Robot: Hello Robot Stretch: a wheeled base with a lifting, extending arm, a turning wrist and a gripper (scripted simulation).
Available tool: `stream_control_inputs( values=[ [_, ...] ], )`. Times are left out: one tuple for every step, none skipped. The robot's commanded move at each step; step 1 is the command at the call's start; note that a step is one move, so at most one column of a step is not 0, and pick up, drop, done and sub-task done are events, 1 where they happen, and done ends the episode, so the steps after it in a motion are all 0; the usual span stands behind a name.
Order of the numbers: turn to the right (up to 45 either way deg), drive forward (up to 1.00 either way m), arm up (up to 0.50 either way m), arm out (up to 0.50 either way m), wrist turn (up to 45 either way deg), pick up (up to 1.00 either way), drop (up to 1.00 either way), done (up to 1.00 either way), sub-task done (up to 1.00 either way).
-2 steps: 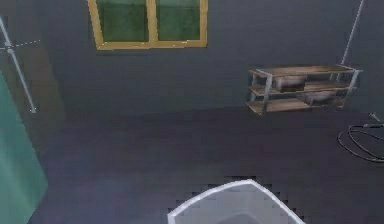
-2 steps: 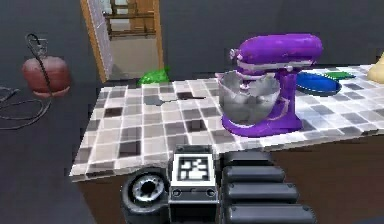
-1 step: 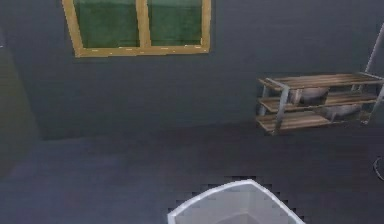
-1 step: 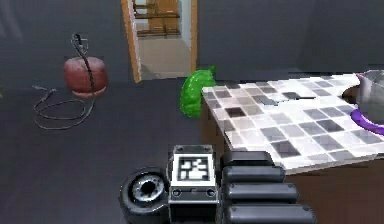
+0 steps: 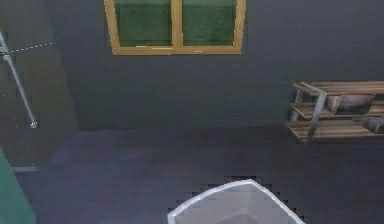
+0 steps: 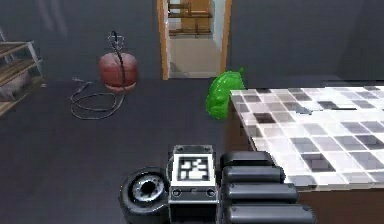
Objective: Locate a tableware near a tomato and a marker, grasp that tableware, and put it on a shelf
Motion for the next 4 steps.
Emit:
stream_control_inputs(
  values=[
    [-3.0, 0.00, 0.00, 0.00, 0.0, 0.00, 0.00, 0.00, 0.00],
    [0.0, 0.15, 0.00, 0.00, 0.0, 0.00, 0.00, 0.00, 0.00],
    [45.0, 0.00, 0.00, 0.00, 0.0, 0.00, 0.00, 0.00, 0.00],
    [0.0, 1.00, 0.00, 0.00, 0.0, 0.00, 0.00, 0.00, 0.00]
  ],
)
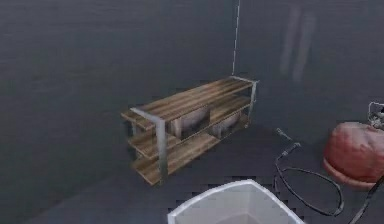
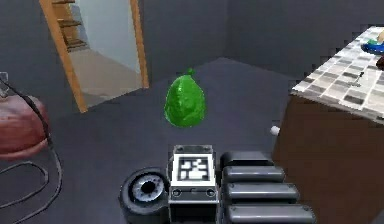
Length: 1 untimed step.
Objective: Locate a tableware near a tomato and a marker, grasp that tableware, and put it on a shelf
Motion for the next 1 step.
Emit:
stream_control_inputs(
  values=[
    [3.0, 0.00, 0.00, 0.00, 0.0, 0.00, 0.00, 0.00, 0.00]
  ],
)
